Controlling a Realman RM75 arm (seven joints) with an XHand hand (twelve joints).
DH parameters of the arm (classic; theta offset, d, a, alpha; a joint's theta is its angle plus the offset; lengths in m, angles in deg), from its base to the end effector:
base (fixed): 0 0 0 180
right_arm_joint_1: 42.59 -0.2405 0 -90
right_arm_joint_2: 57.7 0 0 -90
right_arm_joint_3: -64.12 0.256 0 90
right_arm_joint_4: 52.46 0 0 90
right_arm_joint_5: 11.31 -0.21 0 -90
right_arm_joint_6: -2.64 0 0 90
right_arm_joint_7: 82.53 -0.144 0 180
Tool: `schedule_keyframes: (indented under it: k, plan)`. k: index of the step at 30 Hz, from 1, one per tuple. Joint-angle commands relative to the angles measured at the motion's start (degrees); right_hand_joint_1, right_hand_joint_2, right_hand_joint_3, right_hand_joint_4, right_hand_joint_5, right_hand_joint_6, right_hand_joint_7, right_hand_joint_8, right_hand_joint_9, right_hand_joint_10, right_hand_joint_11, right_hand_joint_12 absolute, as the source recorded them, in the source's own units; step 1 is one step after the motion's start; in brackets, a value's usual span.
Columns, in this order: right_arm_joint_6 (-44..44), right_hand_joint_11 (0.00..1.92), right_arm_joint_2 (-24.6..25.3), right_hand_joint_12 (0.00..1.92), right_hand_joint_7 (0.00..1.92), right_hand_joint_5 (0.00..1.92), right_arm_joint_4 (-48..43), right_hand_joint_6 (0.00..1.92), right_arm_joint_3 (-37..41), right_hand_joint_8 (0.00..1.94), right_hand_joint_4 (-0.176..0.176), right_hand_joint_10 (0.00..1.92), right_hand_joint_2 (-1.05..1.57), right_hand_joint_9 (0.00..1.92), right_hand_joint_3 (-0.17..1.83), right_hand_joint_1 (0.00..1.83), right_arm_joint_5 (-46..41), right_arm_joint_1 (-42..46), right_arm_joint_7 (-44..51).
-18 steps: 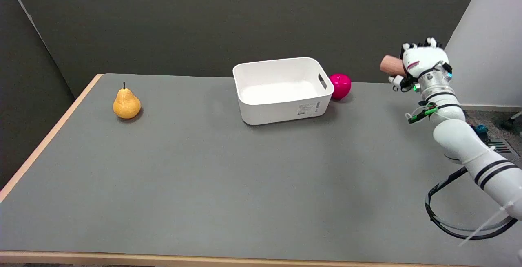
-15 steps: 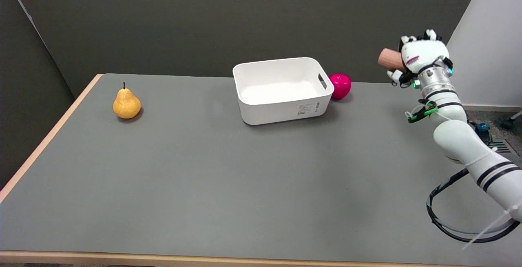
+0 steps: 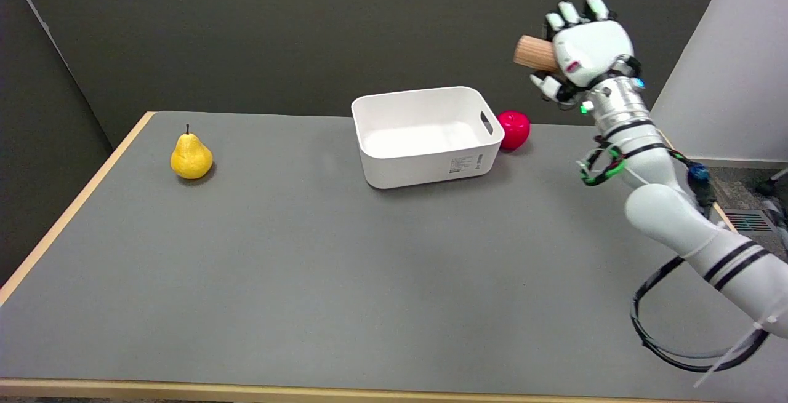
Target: Place the wooden cylinder in the box.
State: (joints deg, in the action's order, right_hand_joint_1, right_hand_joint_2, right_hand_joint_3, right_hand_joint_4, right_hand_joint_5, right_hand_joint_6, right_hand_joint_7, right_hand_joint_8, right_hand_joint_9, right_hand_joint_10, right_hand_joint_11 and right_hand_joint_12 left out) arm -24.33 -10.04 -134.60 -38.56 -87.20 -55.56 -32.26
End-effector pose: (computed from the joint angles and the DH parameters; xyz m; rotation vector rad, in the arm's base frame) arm -0.1374 -0.3836 0.4244 1.3021 0.4866 0.0315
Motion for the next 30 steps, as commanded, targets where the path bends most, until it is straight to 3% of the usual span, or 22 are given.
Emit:
schedule_keyframes:
  k: [1, 13, 15, 30]
  plan:
    - [4.8, 0.0, 11.3, 1.92, 0.05, 0.57, 10.6, 1.66, -17.9, 1.94, -0.035, 1.92, 1.21, 0.64, 0.33, 0.9, 4.5, -17.0, -6.1]
    - [6.5, 0.0, 24.9, 1.92, 0.0, 0.58, 39.9, 1.65, -24.5, 1.94, -0.016, 1.92, 1.2, 0.63, 0.34, 0.9, 4.9, -26.9, -14.8]
    - [6.5, 0.0, 25.8, 1.92, 0.0, 0.56, 42.3, 1.67, -24.6, 1.94, -0.029, 1.92, 1.21, 0.59, 0.33, 0.9, 4.8, -27.5, -15.7]
    - [6.0, 0.0, 25.8, 1.92, 0.0, 0.56, 41.2, 1.67, -24.3, 1.94, -0.041, 1.92, 1.22, 0.51, 0.31, 0.9, 4.9, -26.5, -16.0]
